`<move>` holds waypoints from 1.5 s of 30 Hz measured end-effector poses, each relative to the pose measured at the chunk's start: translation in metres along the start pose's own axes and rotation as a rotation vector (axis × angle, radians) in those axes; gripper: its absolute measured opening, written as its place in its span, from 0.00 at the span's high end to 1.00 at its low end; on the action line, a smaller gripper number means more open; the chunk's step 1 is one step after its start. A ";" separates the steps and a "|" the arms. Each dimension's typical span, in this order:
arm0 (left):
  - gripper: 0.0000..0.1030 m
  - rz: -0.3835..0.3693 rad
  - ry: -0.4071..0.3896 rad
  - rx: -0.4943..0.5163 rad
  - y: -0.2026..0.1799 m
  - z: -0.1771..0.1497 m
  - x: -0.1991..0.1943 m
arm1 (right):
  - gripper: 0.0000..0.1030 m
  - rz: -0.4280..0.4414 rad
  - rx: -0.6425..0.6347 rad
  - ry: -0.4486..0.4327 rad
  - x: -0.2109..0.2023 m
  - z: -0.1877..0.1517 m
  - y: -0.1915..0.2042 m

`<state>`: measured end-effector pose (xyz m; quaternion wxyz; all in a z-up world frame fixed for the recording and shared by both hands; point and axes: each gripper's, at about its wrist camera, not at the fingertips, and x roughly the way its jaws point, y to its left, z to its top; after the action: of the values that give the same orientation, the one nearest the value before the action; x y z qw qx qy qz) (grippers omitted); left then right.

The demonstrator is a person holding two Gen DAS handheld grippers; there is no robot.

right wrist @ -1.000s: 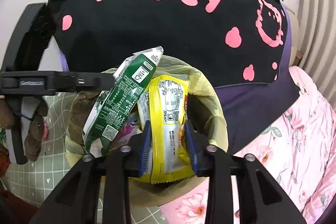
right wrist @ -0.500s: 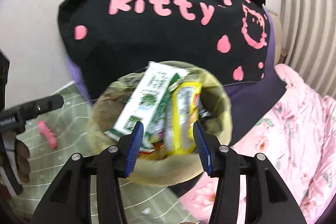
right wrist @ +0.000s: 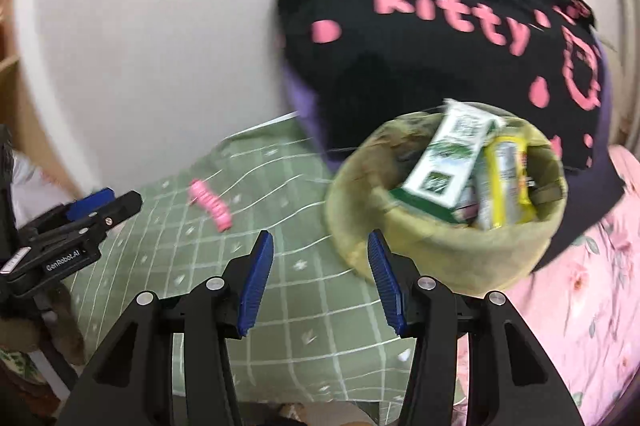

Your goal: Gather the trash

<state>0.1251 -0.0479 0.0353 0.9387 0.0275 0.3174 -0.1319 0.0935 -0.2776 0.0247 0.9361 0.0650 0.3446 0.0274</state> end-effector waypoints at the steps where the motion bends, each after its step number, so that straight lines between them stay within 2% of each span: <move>1: 0.38 0.056 -0.010 0.001 0.002 -0.009 -0.013 | 0.55 0.014 -0.024 -0.002 -0.002 -0.005 0.007; 4: 0.38 0.139 -0.032 -0.004 0.006 -0.027 -0.037 | 0.55 0.058 -0.064 -0.008 -0.009 -0.014 0.022; 11: 0.38 0.177 -0.063 -0.035 0.014 -0.050 -0.074 | 0.55 0.084 -0.138 -0.044 -0.028 -0.034 0.052; 26: 0.38 0.156 -0.070 -0.041 0.001 -0.061 -0.095 | 0.55 0.077 -0.123 -0.062 -0.050 -0.044 0.055; 45: 0.38 0.132 -0.066 -0.056 -0.004 -0.063 -0.098 | 0.55 0.051 -0.104 -0.079 -0.060 -0.048 0.049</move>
<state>0.0127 -0.0207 0.0445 0.9557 0.0176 0.2874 -0.0614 0.0167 -0.2298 0.0337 0.9500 0.0262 0.3039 0.0664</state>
